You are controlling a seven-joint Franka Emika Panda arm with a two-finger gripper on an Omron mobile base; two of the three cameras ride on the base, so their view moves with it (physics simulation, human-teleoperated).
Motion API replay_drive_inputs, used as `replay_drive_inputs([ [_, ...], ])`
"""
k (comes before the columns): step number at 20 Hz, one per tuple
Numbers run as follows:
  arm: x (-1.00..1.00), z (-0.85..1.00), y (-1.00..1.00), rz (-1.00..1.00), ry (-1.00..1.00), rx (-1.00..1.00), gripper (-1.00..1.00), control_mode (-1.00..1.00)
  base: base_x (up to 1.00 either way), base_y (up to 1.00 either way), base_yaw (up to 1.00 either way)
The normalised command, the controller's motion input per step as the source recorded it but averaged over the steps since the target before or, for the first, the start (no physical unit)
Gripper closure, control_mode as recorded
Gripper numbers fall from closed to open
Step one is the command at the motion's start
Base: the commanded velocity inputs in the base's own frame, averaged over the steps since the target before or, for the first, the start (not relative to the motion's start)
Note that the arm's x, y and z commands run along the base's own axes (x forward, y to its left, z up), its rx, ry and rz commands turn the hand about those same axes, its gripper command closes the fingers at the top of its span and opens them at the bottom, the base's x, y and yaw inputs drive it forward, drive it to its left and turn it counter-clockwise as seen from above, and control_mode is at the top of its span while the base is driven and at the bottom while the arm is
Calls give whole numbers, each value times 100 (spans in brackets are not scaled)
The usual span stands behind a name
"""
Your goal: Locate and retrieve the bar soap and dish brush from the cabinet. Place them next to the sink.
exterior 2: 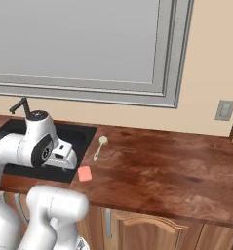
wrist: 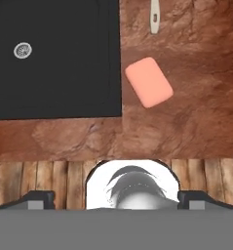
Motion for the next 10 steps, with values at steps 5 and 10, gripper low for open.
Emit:
replay_drive_inputs([
  [5, -5, 5, 20, -1, -11, -5, -100, -100, 0, 0, 0],
  [10, -15, -9, 20, 0, -29, 1, -100, -100, 0, 0, 0],
])
